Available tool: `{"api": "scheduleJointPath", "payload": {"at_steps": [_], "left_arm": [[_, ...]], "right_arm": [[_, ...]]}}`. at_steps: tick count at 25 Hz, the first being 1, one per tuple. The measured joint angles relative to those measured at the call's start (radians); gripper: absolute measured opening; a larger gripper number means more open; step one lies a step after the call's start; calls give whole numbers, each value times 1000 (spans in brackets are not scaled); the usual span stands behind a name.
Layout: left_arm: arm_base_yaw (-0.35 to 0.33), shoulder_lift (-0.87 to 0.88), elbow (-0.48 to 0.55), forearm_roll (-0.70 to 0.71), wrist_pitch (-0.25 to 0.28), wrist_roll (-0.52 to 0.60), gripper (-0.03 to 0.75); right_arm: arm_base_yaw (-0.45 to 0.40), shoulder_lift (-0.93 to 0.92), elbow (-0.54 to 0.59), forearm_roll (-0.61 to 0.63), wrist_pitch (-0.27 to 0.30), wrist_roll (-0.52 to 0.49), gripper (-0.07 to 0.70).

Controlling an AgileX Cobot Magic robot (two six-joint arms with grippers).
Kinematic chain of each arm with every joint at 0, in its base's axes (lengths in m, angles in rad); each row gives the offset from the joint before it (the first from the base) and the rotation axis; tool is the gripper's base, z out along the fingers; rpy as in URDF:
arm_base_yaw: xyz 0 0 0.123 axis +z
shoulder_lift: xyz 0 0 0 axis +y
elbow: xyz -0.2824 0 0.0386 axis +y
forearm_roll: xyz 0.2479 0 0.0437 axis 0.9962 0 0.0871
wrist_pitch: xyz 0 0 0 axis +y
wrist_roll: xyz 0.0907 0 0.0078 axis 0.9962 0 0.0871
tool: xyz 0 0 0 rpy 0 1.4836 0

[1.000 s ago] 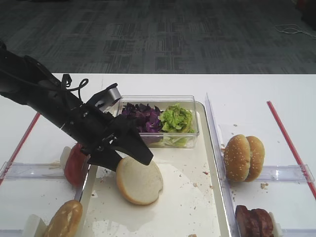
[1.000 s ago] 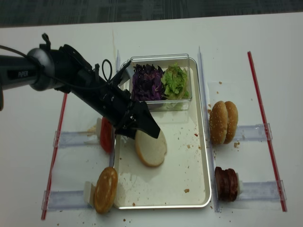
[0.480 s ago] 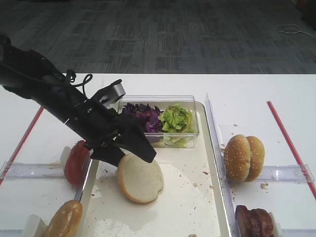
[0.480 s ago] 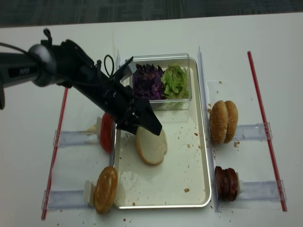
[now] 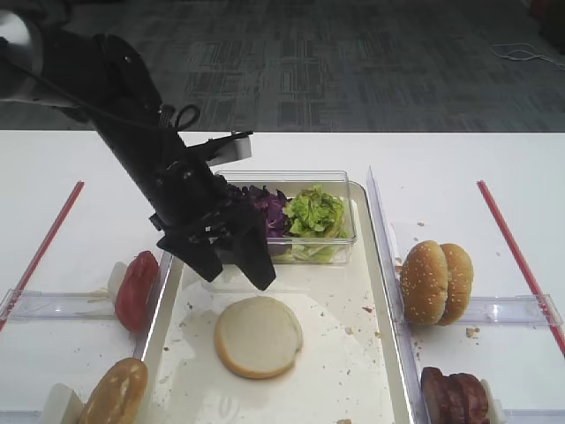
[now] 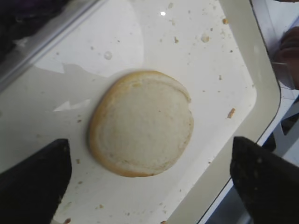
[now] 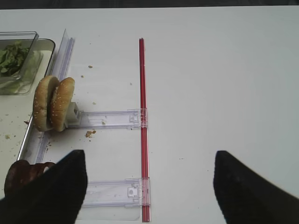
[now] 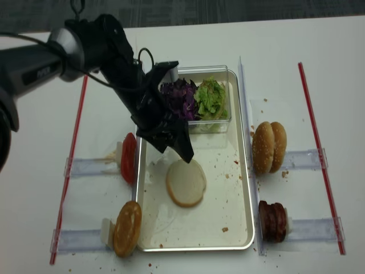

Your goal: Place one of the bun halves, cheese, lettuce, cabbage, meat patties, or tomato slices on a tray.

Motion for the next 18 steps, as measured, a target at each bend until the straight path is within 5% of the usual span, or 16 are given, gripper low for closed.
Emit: {"api": "scheduleJointPath", "payload": {"at_steps": [14,18], "left_arm": [[-72,-122,-184,516,28,-340,667],[-72,-141,-186,565,32,-386,667]], "right_arm": [[0,0,0,0,0,0,589],[0,0,0,0,0,0,589]]}}
